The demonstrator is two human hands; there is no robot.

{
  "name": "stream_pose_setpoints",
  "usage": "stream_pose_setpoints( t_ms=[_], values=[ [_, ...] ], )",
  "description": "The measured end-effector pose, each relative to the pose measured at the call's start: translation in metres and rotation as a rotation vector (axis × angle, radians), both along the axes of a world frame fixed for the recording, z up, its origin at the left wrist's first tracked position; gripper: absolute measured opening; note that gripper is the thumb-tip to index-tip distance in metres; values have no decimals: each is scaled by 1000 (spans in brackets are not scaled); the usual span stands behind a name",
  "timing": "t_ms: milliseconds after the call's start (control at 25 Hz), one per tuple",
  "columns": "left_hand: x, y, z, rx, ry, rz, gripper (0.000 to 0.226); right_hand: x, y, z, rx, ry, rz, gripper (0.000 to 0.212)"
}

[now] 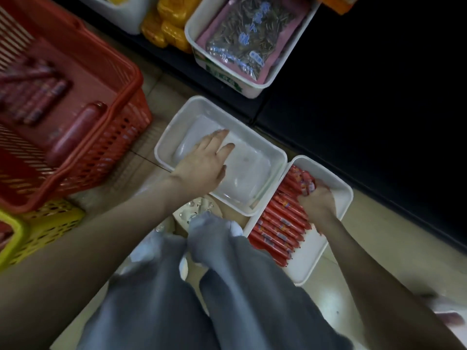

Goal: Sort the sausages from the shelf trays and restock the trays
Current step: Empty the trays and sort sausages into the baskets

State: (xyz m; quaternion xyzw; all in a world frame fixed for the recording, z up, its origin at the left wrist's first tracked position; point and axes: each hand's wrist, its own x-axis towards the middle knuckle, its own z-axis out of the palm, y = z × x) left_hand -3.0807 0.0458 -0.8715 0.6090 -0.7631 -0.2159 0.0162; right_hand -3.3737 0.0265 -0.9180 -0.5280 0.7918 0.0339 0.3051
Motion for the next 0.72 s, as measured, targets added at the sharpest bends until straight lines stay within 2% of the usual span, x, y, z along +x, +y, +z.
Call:
stream_pose_setpoints(
  t_ms=[80,160,240,280,360,400,520,640,720],
  values=[
    [-3,-7,43,85,192,191,47,10,-10,50,-24,-255,-253,10],
    [-10,-12,81,201,398,300,42,26,-16,105,-35,-550,-360,10],
    [-19,-8,126,355,749,383,44,49,-15,167,-81,-845,-359,8],
    [-23,-3,150,413,886,402,53,63,-11,199,-105,-1021,-343,4],
    [-30,11,191,467,973,389,72,87,-2,254,-116,-1298,-281,13],
    [-32,19,210,467,1017,380,70,99,2,278,-110,-1394,-228,15],
    [-27,52,255,490,1245,424,39,132,21,330,-70,-1592,-100,11],
    [-9,87,280,381,1317,525,21,161,41,352,14,-1667,5,29],
    [9,114,290,306,1331,585,23,182,57,357,72,-1641,113,44]
  ],
)
